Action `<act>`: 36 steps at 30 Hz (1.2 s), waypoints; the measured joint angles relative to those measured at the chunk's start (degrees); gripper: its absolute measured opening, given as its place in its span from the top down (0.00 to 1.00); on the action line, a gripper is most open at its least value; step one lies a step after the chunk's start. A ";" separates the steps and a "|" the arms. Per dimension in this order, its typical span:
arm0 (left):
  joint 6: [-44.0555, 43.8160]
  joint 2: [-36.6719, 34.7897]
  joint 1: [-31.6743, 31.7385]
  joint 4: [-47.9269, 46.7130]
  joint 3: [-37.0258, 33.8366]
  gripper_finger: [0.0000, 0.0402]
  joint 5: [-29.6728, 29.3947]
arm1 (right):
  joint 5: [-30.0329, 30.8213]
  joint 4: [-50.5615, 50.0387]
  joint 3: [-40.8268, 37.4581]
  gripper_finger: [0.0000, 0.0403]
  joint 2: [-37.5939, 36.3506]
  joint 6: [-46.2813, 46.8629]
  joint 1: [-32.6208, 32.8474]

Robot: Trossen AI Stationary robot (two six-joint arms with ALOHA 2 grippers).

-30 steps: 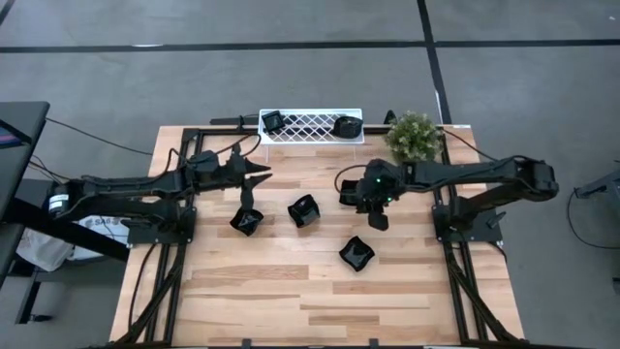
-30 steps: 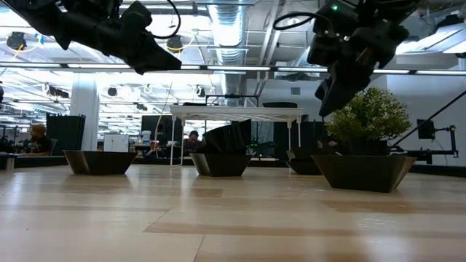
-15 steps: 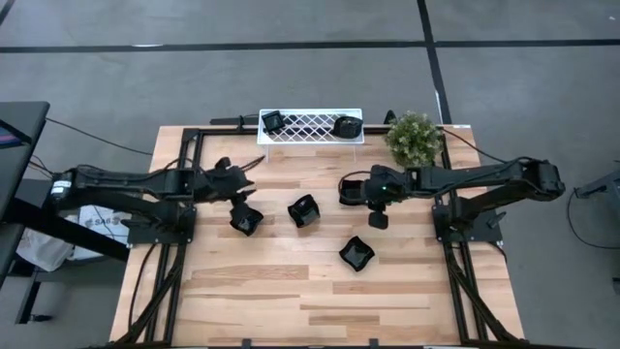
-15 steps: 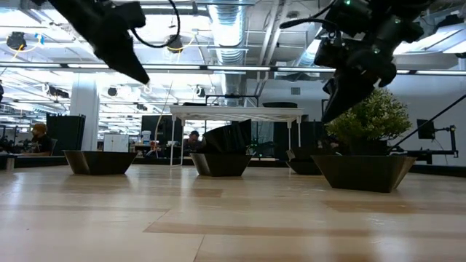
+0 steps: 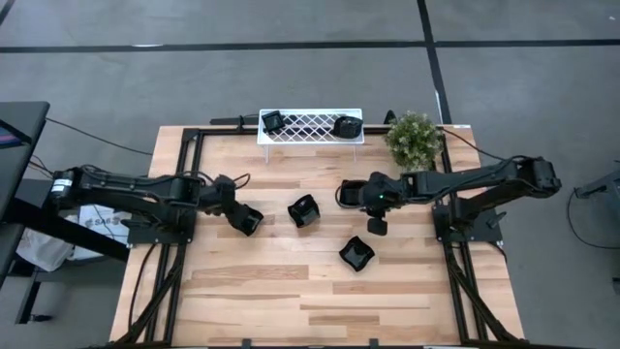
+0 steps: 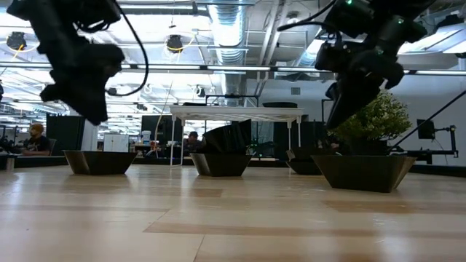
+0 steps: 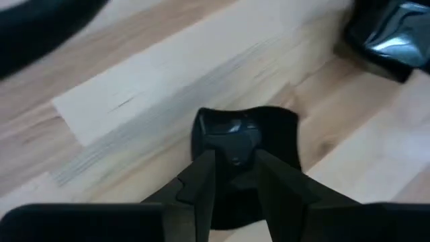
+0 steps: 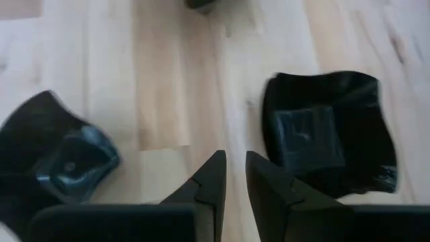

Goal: Pick & Place Mini shaped plates
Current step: Put the black distorted square plate on the shelf

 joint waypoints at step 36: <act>4.08 0.94 1.24 5.49 -6.98 0.71 1.45 | -0.01 3.76 0.01 0.87 -0.03 0.76 2.82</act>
